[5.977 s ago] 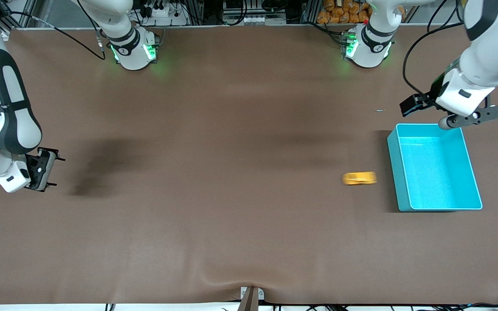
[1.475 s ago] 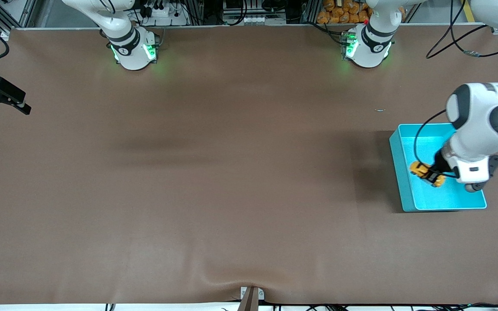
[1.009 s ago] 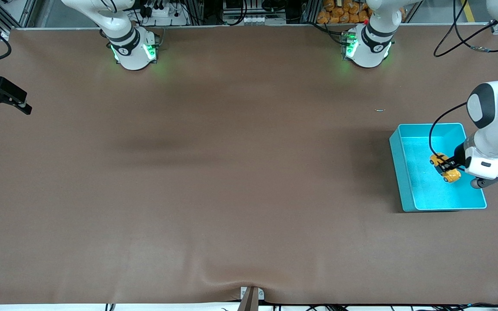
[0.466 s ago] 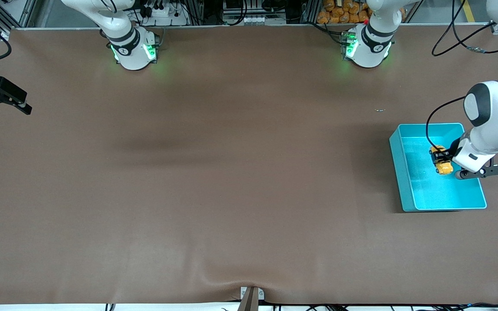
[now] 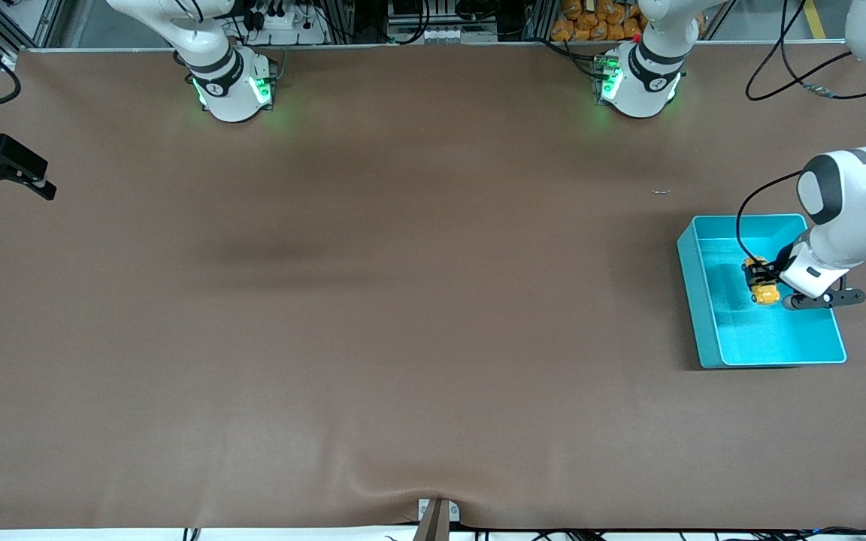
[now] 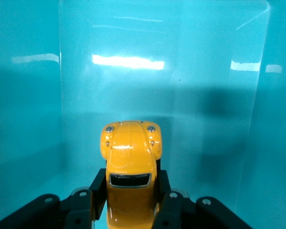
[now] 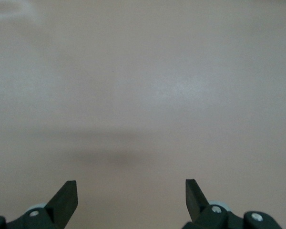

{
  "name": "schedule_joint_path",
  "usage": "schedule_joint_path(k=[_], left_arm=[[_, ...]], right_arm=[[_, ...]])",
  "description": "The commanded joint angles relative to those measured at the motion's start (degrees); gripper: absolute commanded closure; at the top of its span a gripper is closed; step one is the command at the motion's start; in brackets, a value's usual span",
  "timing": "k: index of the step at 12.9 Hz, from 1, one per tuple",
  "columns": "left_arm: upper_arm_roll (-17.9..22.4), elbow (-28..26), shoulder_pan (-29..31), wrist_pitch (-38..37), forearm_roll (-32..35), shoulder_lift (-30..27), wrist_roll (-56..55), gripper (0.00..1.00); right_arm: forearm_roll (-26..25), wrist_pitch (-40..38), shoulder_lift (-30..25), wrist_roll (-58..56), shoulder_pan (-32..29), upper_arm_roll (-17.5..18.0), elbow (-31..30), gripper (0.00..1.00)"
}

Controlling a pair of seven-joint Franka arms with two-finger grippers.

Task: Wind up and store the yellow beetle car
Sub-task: 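Lower the car into the bin and open the left gripper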

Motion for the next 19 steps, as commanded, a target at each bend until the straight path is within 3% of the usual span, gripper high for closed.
schedule_joint_path(k=[1,4,5,6,7,8,11,16,19], left_arm=[[-0.5,2.4,0.9,0.8,1.2,2.6,0.4,1.00],[-0.6,2.8,0.5,0.8,1.2,3.6,0.4,1.00],[-0.6,3.0,0.3,0.8,1.2,3.7,0.5,0.94],[-0.6,3.2,0.2,0.8,1.2,3.7,0.5,0.61],[-0.7,3.2,0.3,0.8,1.2,3.6,0.5,0.08],[-0.7,3.2,0.1,0.8,1.2,3.0,0.4,0.00],[-3.3,3.1,0.2,-0.1,1.2,-1.2,0.5,0.00],[-7.8,4.8,0.6,-11.4,0.1,-13.1,0.8,0.00],[-11.1,9.4,0.9,-22.4,-6.6,-18.6,1.0,0.00]], right_arm=[[-0.8,-0.7,0.4,1.0,1.2,-0.8,0.8,0.00],[-0.8,-0.8,0.3,1.0,1.2,-0.8,0.8,0.00],[-0.8,-0.9,0.3,1.0,1.2,-0.8,0.7,0.00],[-0.8,-0.9,0.4,1.0,1.2,-0.8,0.7,0.00],[-0.8,-0.9,0.3,1.0,1.2,-0.8,0.7,0.00],[-0.8,-0.9,0.3,1.0,1.2,-0.8,0.7,0.00],[-0.8,-0.8,0.4,1.0,1.3,-0.8,0.7,0.00],[-0.8,-0.8,0.4,1.0,1.3,-0.8,0.7,0.00],[-0.8,-0.8,0.4,1.0,1.3,-0.8,0.7,0.00]])
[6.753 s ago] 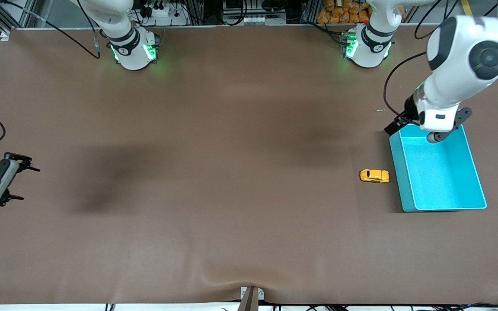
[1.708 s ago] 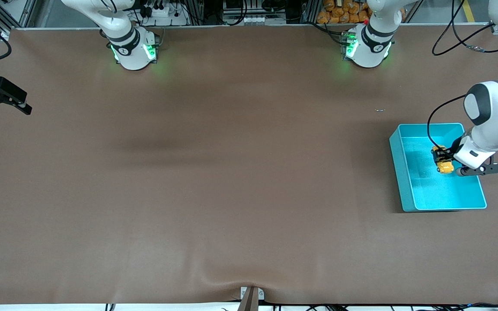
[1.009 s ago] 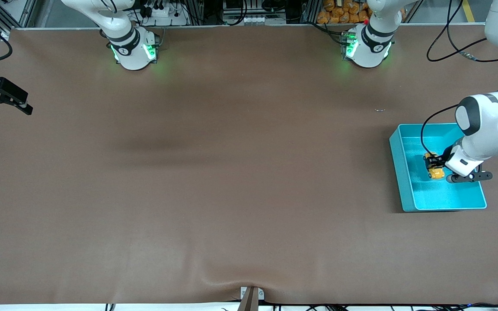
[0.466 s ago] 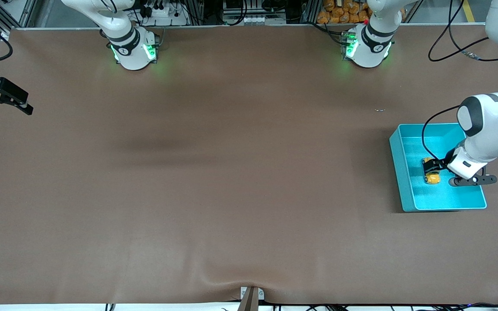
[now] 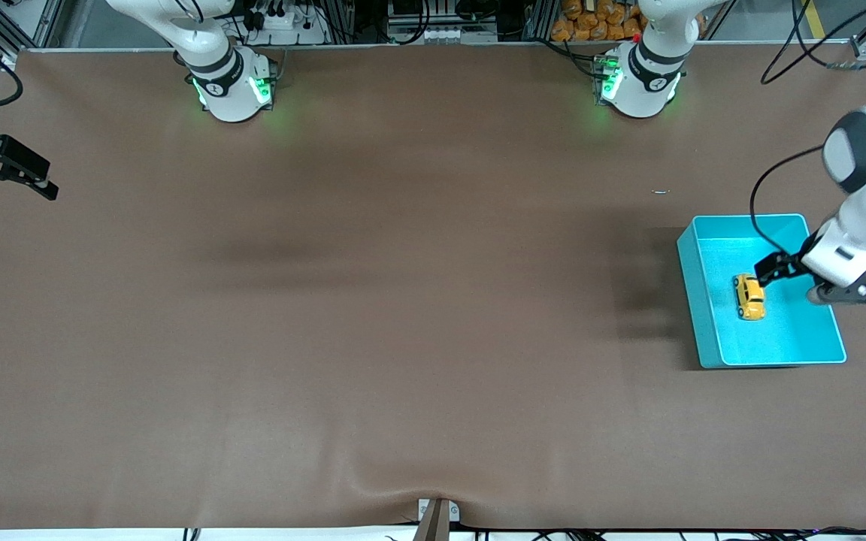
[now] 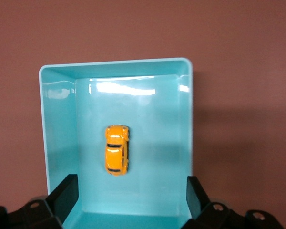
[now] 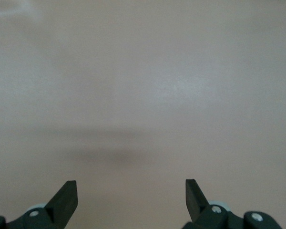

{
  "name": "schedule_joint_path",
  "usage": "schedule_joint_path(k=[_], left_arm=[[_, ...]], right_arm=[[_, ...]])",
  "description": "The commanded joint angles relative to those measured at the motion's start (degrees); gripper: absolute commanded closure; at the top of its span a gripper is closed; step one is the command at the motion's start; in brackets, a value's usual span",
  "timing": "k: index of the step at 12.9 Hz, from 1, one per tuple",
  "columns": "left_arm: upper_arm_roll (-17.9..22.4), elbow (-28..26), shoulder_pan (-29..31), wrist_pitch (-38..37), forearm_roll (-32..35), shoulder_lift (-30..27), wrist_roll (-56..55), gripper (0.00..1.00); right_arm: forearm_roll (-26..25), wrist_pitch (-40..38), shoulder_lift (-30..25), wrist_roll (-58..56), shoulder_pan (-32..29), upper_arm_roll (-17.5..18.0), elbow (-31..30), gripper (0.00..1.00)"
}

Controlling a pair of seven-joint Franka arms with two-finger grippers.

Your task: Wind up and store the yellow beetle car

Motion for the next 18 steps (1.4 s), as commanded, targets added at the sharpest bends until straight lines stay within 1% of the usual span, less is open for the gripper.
schedule_joint_path(k=[1,2,3,4,5,6,8,10,15,18], left_arm=[[-1.6,3.4,-0.3,-8.4,-3.4,-4.3,0.7,0.00],[-0.8,4.8,-3.1,-11.3,-3.9,-5.8,0.4,0.00],[3.4,6.7,-7.6,-15.2,-4.2,-6.7,0.4,0.00],[8.2,9.7,-13.1,-19.8,-5.3,-7.1,0.4,0.00],[12.1,13.5,-17.8,-24.7,-6.1,-7.1,0.2,0.00],[13.6,15.9,-19.9,-27.9,-6.2,-7.1,0.0,0.00],[13.9,19.6,-22.1,-32.2,-6.3,-7.1,-0.9,0.00],[16.2,22.2,-25.7,-36.5,-6.2,-7.1,-3.6,0.00],[15.4,26.1,-26.4,-40.1,-6.3,-6.7,-3.1,0.00],[15.3,27.4,-26.3,-40.8,-8.3,-6.4,-3.2,0.00]], right_arm=[[-0.8,-0.5,0.2,1.0,1.3,-0.8,0.7,0.00],[-0.8,-0.5,0.2,1.0,1.3,-0.8,0.7,0.00],[-0.8,-0.5,0.2,1.0,1.3,-0.8,0.7,0.00],[-0.8,-0.5,0.2,1.0,1.3,-0.8,0.7,0.00],[-0.8,-0.5,0.2,0.9,1.3,-0.8,0.7,0.00],[-0.8,-0.5,0.2,0.9,1.3,-0.8,0.7,0.00],[-0.8,-0.5,0.2,1.0,1.2,-0.8,0.7,0.00],[-0.8,-0.5,0.2,1.0,1.2,-0.8,0.7,0.00],[-0.8,-0.5,0.2,1.0,1.2,-0.8,0.7,0.00],[-0.8,-0.4,0.2,1.0,1.2,-0.8,0.7,0.00]])
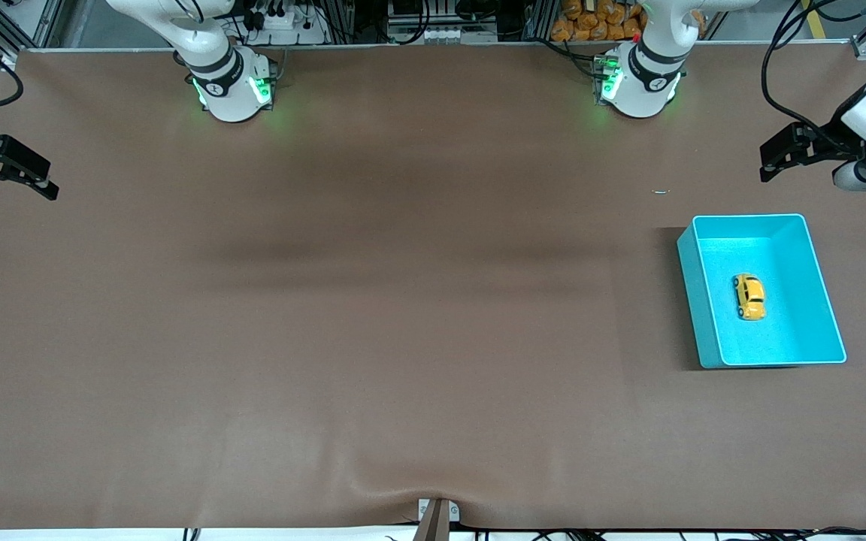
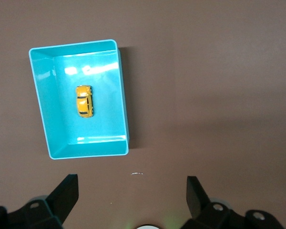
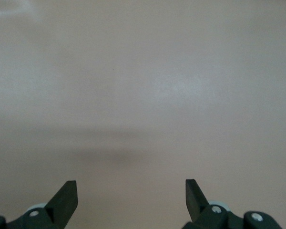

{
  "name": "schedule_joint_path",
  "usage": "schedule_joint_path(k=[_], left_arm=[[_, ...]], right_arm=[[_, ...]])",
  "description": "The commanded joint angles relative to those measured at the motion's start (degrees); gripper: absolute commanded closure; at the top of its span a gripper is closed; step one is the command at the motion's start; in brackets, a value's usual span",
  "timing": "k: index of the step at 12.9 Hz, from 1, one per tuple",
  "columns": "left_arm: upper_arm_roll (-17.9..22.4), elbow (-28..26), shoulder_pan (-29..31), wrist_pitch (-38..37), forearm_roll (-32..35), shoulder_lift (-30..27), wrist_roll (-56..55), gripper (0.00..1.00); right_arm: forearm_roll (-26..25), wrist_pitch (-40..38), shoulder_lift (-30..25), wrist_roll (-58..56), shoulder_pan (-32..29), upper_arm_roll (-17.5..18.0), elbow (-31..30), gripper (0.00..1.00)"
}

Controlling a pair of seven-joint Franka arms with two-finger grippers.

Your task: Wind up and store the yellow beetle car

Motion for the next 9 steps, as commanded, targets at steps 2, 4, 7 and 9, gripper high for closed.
schedule_joint_path(k=[2,4,7,9], left_arm=[[0.4,2.5,-0.1,-1.9,-2.0,0.5,0.2,0.00],[0.1,2.5,-0.3,-2.3,-2.0,0.5,0.2,0.00],[-1.0,2.5,0.3,-2.9,-2.0,0.4,0.2,0.00],[-1.0,2.5,0.2,-2.9,-2.0,0.4,-0.2,0.00]], right_arm=[[-0.8,-0.4,0.3,1.0,1.2,-0.8,0.7,0.00],[-0.8,-0.4,0.3,1.0,1.2,-0.8,0.7,0.00],[-0.8,-0.3,0.3,1.0,1.2,-0.8,0.7,0.00],[-0.8,-0.3,0.4,1.0,1.2,-0.8,0.7,0.00]])
